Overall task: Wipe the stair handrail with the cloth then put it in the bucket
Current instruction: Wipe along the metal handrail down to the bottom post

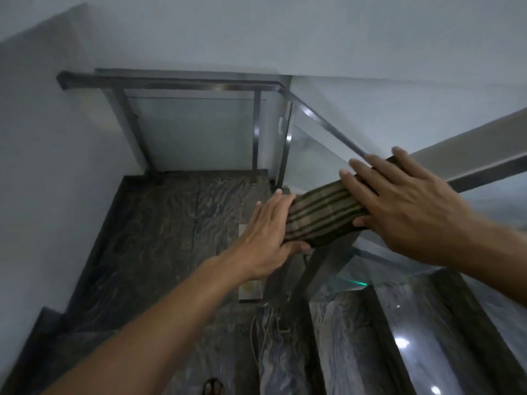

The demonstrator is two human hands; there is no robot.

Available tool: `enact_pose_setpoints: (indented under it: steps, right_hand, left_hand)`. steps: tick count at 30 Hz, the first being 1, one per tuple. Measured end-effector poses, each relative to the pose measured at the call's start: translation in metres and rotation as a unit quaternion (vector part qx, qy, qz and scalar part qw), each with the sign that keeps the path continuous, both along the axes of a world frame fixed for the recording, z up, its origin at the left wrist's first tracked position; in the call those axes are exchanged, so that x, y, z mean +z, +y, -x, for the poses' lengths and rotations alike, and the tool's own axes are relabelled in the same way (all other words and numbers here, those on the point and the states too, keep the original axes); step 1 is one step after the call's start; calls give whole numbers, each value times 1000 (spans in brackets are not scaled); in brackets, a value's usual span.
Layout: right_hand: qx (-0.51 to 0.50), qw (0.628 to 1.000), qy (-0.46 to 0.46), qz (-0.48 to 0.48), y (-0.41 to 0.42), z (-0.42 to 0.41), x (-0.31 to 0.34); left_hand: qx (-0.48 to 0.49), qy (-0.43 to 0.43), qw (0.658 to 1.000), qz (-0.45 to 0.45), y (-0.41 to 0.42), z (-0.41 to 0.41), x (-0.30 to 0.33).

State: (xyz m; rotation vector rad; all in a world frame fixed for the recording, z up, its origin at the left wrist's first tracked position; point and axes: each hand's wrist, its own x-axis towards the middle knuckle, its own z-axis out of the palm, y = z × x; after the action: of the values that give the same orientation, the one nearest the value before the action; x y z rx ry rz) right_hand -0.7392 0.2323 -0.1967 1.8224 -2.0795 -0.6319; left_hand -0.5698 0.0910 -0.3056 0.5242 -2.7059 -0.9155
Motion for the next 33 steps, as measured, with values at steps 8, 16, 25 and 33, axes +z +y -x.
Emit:
enact_pose_setpoints:
  steps: [8, 16, 25, 33]
  right_hand:
    - [-81, 996, -8, 27, -13, -28, -28]
    - [-185, 980, -5, 71, -13, -66, -41]
    - [-397, 909, -49, 115, -45, -136, -72]
    - [-486, 856, -92, 147, -75, -171, -86]
  left_hand:
    - [-192, 36, 978, 68, -51, -6, -22]
    - [-306, 123, 944, 26, -80, 13, -48]
    - [-418, 8, 900, -124, -118, 15, -53]
    - [-502, -10, 853, -145, -132, 34, -61]
